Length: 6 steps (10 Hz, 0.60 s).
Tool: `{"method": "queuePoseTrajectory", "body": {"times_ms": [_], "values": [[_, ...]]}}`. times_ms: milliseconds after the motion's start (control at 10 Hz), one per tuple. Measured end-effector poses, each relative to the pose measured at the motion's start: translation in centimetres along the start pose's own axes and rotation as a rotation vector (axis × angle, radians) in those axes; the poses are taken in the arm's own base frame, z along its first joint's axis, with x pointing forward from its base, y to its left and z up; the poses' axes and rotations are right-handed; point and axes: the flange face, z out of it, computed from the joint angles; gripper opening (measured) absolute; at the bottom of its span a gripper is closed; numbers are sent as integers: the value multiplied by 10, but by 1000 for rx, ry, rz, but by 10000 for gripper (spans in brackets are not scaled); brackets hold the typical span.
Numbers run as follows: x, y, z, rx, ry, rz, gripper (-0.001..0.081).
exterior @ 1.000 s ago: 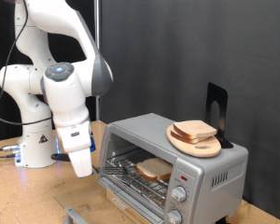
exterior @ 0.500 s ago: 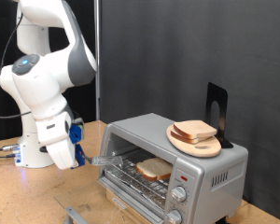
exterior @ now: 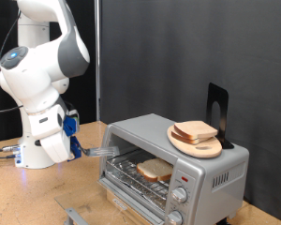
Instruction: Make a piece of toast with the oven
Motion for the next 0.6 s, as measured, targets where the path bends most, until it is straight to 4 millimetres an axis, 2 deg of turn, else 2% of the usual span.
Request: {"method": "queuePoseTrajectory", "body": {"times_ms": [400, 500, 600], "values": [[1, -19, -63, 131, 106, -27, 486], [1, -26, -70, 136, 114, -23, 486], [1, -25, -68, 137, 110, -23, 486]]}}
